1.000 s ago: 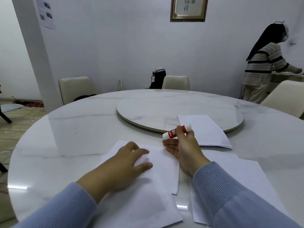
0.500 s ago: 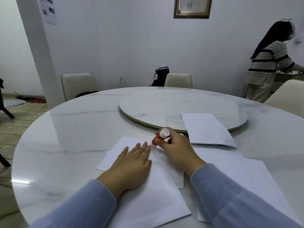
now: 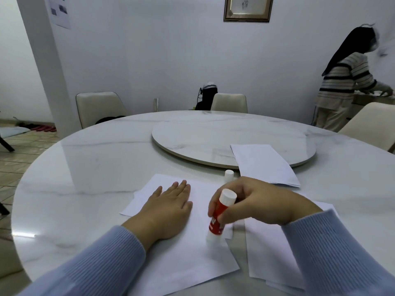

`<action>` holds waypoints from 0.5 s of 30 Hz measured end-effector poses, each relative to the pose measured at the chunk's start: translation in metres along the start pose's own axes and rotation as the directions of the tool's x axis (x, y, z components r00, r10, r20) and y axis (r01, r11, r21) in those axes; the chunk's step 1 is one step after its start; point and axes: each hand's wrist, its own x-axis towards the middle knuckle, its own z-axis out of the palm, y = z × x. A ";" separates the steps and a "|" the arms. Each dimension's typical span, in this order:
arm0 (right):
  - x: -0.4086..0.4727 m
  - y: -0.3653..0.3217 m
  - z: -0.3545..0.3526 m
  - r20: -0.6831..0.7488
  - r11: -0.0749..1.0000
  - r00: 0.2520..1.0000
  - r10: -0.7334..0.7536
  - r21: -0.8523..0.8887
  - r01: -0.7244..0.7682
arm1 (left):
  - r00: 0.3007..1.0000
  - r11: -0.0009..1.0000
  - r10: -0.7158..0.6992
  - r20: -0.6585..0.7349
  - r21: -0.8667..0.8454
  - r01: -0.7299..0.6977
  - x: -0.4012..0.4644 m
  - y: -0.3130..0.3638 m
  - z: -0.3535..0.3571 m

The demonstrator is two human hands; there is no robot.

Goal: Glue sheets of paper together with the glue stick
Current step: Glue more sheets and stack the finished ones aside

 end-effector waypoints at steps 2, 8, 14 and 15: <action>-0.005 -0.002 -0.002 0.108 0.999 0.994 0.029 0.011 -0.031 | 1.000 1.000 -0.001 -0.003 -0.002 0.001 0.000 0.000 0.000; -0.001 0.011 -0.001 0.024 0.828 0.993 -0.118 0.554 0.085 | 0.994 0.997 0.075 0.076 0.006 -0.075 0.004 -0.002 -0.008; 0.043 0.042 0.017 -0.452 0.397 0.760 0.467 0.875 0.277 | 0.985 0.976 -0.174 0.007 0.135 0.171 -0.010 0.011 -0.010; 0.045 0.046 0.017 -0.450 0.395 0.754 0.479 0.877 0.273 | 0.980 0.975 -0.192 0.049 0.127 0.184 -0.017 0.016 -0.005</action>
